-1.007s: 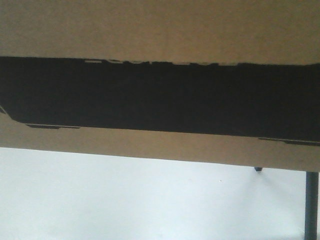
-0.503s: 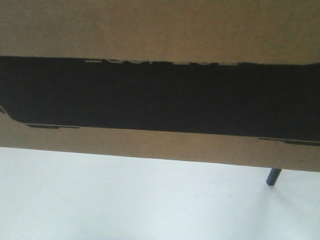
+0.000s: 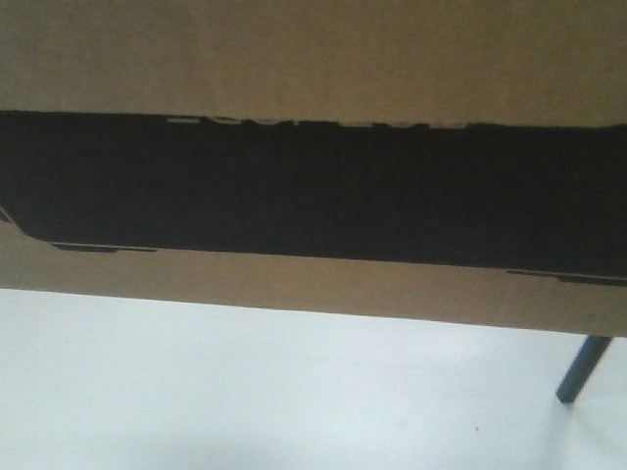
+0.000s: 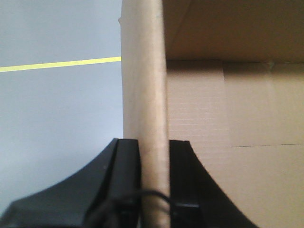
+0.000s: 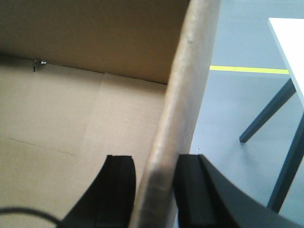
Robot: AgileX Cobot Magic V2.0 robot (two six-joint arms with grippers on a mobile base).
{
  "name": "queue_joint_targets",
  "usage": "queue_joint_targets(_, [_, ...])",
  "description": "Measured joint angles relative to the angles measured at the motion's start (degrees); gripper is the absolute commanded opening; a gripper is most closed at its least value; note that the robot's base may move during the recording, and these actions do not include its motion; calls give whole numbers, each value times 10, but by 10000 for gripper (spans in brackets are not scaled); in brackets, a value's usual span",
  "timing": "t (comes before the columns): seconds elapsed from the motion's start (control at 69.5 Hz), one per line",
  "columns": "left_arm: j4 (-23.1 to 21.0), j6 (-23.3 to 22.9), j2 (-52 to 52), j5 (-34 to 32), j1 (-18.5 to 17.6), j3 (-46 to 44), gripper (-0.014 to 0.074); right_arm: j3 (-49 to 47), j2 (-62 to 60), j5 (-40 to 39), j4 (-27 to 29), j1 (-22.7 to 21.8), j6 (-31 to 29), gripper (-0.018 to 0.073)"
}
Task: Grab box from left shelf to table start
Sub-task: 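Hold the box with both grippers while the base turns away, then carry the box with both grippers while driving along the aisle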
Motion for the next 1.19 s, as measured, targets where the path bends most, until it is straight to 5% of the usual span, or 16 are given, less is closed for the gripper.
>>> queue_joint_targets(1.194, [0,0,0,0,0,0,-96,0,0,0,0,0,0,57])
